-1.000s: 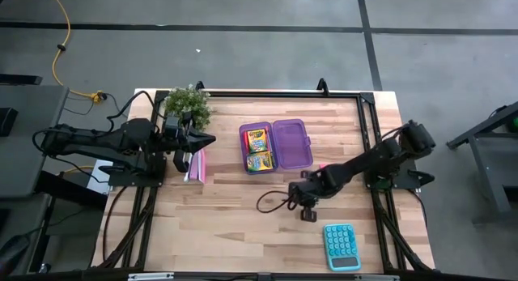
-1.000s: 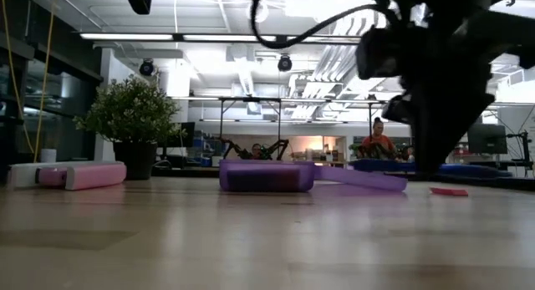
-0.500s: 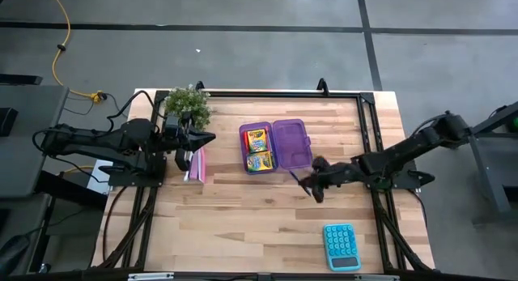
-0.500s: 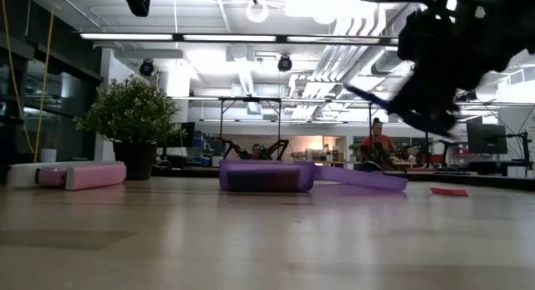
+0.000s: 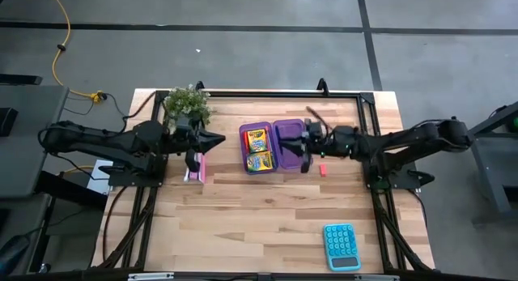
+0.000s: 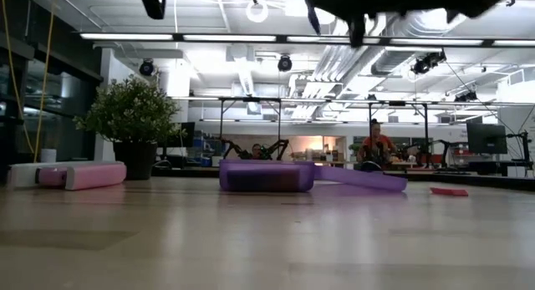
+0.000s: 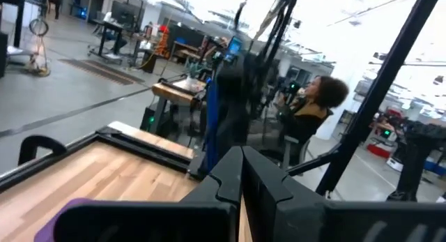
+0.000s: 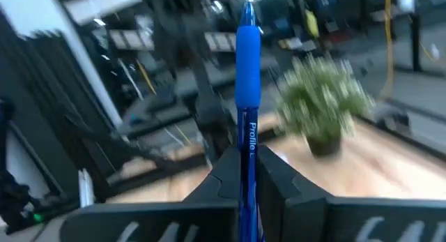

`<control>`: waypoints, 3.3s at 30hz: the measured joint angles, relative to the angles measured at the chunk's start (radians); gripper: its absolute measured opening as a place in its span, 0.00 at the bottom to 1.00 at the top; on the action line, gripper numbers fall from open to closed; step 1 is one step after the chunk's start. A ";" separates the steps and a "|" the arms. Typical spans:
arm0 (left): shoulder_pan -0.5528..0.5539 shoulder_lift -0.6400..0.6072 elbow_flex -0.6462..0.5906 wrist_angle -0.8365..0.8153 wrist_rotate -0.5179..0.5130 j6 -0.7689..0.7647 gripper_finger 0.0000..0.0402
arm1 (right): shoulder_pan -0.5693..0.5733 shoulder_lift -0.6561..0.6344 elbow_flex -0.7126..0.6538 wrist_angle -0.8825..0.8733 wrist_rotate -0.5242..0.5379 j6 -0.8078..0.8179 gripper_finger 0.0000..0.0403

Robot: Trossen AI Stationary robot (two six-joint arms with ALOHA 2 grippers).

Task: Pick & place school supplies into a supply box
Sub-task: Put the blue pen into the purple supply box

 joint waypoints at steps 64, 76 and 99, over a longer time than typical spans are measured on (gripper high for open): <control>0.001 0.460 0.219 0.263 0.251 0.028 0.26 | -0.025 0.286 0.295 0.061 -0.427 0.089 0.00; 0.001 0.456 0.218 0.256 0.251 0.030 0.05 | -0.024 0.286 0.295 0.066 -0.425 0.084 0.01; 0.068 0.032 0.213 -0.401 0.129 -0.003 0.06 | -0.029 -0.062 0.295 -0.512 -0.178 -0.061 0.48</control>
